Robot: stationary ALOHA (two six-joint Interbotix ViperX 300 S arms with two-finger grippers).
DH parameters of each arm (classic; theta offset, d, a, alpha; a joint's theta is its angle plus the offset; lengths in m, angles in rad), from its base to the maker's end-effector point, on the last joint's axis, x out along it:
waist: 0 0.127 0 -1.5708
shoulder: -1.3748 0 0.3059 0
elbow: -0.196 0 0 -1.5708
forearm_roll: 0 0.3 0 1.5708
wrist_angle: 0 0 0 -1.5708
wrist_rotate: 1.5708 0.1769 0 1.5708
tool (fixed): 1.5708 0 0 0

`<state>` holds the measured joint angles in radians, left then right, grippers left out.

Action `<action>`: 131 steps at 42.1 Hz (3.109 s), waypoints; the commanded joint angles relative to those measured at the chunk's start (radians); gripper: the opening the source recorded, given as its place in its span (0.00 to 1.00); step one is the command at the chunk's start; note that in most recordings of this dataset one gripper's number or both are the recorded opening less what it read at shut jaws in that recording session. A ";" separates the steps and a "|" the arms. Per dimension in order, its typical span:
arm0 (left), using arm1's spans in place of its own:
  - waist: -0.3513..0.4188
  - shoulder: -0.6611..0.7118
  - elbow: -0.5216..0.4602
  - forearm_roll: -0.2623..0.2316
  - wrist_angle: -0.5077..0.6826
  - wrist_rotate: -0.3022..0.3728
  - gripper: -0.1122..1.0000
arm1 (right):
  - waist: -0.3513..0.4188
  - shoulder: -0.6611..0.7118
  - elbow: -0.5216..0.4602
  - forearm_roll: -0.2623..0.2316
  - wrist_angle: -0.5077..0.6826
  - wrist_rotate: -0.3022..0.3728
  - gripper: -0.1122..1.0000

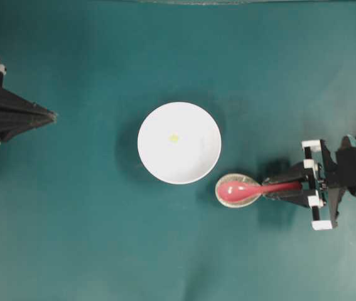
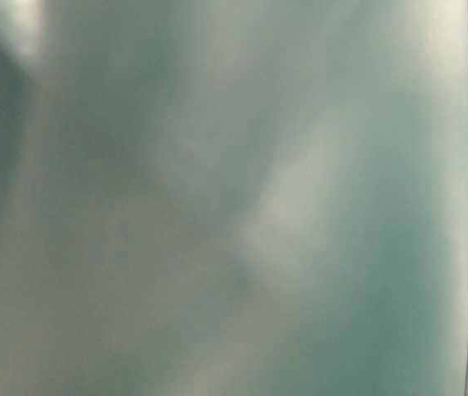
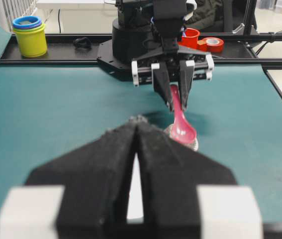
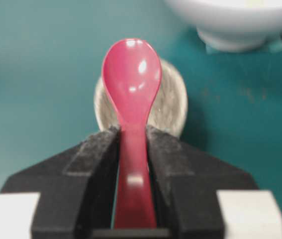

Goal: Scoop the yellow hexagonal prism block from the bowl with a spoon using the right arm.
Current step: 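Lift the red spoon out of the spoon rest with the right gripper, then move the spoon bowl into the white bowl toward the yellow block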

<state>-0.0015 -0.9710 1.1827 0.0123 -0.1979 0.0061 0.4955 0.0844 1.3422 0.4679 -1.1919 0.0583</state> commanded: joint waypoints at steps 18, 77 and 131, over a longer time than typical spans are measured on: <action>0.000 0.000 -0.018 0.002 -0.005 -0.005 0.11 | -0.187 -0.460 -0.144 -0.002 0.667 -0.222 0.32; -0.002 -0.005 -0.025 0.003 -0.014 -0.015 0.11 | -0.637 -0.249 -0.732 -0.129 1.677 -0.284 0.32; 0.000 -0.005 -0.025 0.003 -0.015 -0.014 0.11 | -0.637 -0.083 -0.796 -0.161 1.565 -0.285 0.32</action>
<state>-0.0015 -0.9802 1.1827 0.0123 -0.2040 -0.0077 -0.1457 0.0138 0.5660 0.3053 0.3758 -0.2270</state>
